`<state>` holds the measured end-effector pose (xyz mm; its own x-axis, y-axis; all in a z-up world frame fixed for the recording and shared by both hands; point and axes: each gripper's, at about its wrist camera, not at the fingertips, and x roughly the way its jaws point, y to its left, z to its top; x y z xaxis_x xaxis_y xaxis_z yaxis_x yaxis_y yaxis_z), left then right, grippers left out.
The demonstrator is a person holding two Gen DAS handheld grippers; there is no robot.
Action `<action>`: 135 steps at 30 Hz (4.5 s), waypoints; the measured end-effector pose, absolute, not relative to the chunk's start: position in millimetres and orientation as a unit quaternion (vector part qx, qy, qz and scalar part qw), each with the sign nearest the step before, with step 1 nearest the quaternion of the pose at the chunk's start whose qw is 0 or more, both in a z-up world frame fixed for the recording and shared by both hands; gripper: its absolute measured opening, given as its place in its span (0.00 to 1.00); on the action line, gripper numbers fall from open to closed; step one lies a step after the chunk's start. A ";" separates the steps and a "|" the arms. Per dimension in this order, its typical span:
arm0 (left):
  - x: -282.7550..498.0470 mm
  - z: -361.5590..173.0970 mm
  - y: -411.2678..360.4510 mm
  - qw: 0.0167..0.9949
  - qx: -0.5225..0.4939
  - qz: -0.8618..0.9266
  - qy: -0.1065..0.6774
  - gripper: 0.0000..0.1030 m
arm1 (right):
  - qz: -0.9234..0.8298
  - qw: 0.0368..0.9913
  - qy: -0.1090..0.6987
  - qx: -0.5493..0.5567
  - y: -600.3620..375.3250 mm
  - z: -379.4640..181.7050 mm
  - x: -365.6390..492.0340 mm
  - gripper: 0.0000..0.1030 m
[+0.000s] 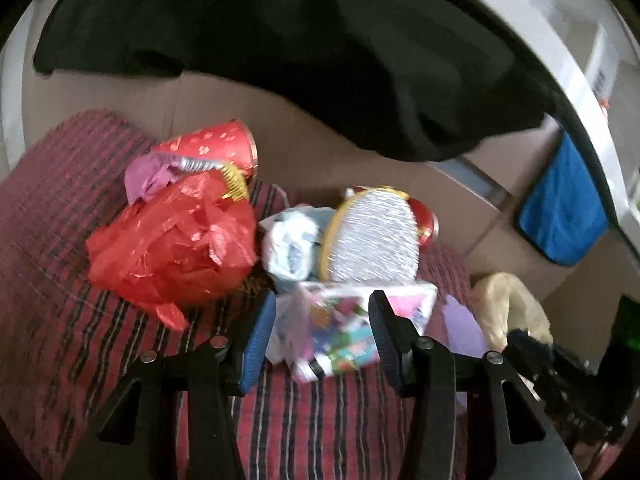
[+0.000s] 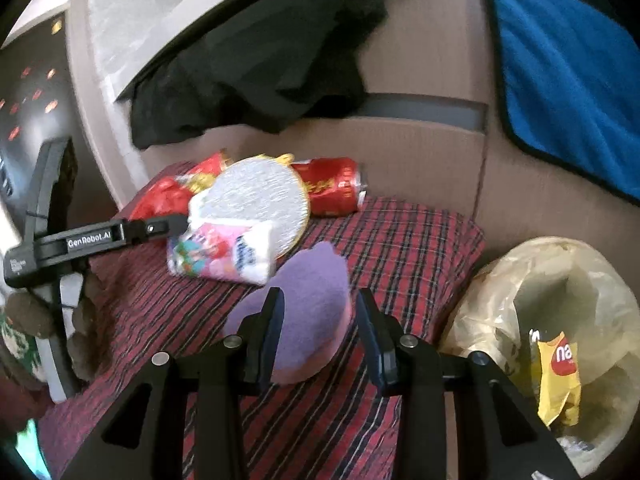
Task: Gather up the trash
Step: 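Grasp the white tissue with the left tool while the right tool reaches the purple sponge, then grasp the silver glitter disc with the right tool while the left tool holds the tissue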
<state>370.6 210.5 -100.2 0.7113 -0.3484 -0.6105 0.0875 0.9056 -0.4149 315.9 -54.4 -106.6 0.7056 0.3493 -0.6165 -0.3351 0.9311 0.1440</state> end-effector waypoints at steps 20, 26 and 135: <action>326.8 -88.7 245.7 0.917 -0.187 -0.135 0.326 0.48 | 0.192 0.904 0.381 0.007 -0.9 -116.7 334.3 0.45; 315.5 -86.0 254.7 0.917 -0.195 -0.135 0.320 0.48 | 0.225 0.904 0.360 -0.040 37.1 -107.2 320.2 0.45; 225.2 -81.4 289.8 0.934 -0.185 -0.062 0.298 0.17 | 0.179 0.889 0.356 -0.225 126.3 -112.3 377.4 0.16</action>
